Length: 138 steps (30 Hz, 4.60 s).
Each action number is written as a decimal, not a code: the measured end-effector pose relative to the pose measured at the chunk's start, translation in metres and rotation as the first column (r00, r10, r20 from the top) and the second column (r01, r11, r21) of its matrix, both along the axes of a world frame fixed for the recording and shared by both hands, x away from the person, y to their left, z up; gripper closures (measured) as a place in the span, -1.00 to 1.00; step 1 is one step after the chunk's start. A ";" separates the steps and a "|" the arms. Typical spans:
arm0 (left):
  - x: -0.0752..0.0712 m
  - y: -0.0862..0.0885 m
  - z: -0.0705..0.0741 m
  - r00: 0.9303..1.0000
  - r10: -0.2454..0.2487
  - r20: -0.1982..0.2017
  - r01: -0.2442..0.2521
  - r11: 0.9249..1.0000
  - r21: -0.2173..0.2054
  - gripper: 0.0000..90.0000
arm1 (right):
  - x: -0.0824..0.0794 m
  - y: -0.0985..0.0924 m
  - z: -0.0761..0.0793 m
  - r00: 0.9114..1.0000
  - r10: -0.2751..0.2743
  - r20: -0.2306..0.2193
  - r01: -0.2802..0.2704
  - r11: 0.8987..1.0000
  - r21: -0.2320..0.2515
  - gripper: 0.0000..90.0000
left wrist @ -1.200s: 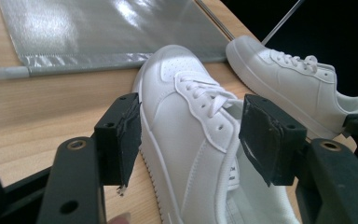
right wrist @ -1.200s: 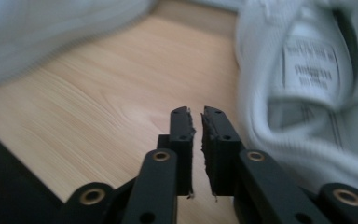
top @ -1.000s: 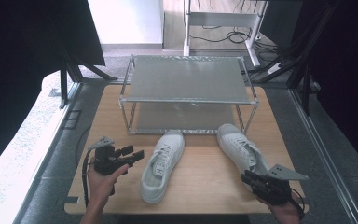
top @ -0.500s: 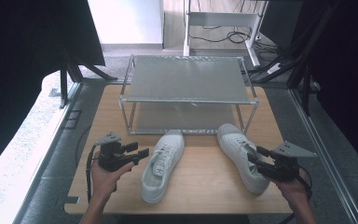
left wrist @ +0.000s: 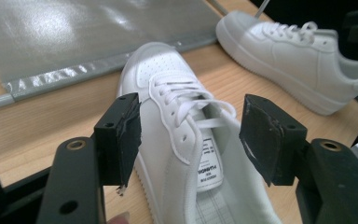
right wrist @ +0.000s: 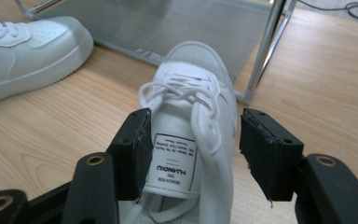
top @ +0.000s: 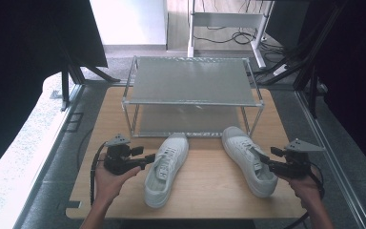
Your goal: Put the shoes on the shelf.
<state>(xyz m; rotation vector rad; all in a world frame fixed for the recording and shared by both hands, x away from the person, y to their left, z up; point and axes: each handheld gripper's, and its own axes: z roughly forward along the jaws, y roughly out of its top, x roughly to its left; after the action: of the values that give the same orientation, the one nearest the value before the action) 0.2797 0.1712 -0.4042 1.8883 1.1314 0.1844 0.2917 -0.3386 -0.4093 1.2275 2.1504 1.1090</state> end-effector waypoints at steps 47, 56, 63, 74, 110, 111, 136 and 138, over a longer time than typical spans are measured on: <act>0.030 -0.044 -0.054 0.988 0.091 -0.124 -0.058 0.968 0.244 0.74 | 0.070 0.020 -0.054 0.972 -0.117 -0.205 0.057 0.959 -0.277 0.80; 0.028 -0.027 -0.060 0.985 0.119 -0.124 -0.103 0.986 0.130 0.85 | 0.072 0.013 -0.055 0.967 -0.131 -0.217 0.081 0.971 -0.225 0.94; 0.028 -0.016 -0.064 0.982 0.139 -0.126 -0.133 0.990 0.053 0.87 | 0.072 0.011 -0.054 0.966 -0.131 -0.223 0.088 0.977 -0.193 0.94; 0.022 -0.007 -0.052 0.988 0.108 -0.107 -0.116 0.991 -0.070 0.87 | 0.055 0.009 -0.033 0.980 -0.074 -0.186 0.068 0.997 -0.040 0.94; 0.006 0.009 0.013 0.999 0.033 0.029 -0.021 0.930 -0.366 0.87 | 0.024 0.019 0.012 0.990 0.086 -0.110 -0.046 0.945 0.324 0.94; 0.006 0.009 0.017 0.999 0.031 0.036 -0.015 0.926 -0.377 0.87 | 0.023 0.019 0.016 0.991 0.092 -0.100 -0.054 0.941 0.334 0.95; 0.040 0.001 0.058 0.995 0.049 0.088 -0.003 0.886 -0.463 0.87 | 0.042 0.036 0.056 0.999 0.046 -0.010 -0.038 0.905 0.424 0.94; 0.041 0.001 0.059 0.995 0.052 0.088 -0.005 0.885 -0.465 0.87 | 0.044 0.036 0.058 0.999 0.042 -0.007 -0.035 0.903 0.429 0.94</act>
<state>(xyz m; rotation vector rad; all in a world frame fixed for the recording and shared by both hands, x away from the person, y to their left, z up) 0.3206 0.1726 -0.3454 1.4199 1.0283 0.0155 0.3353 -0.3025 -0.3514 1.3798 2.0087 1.6598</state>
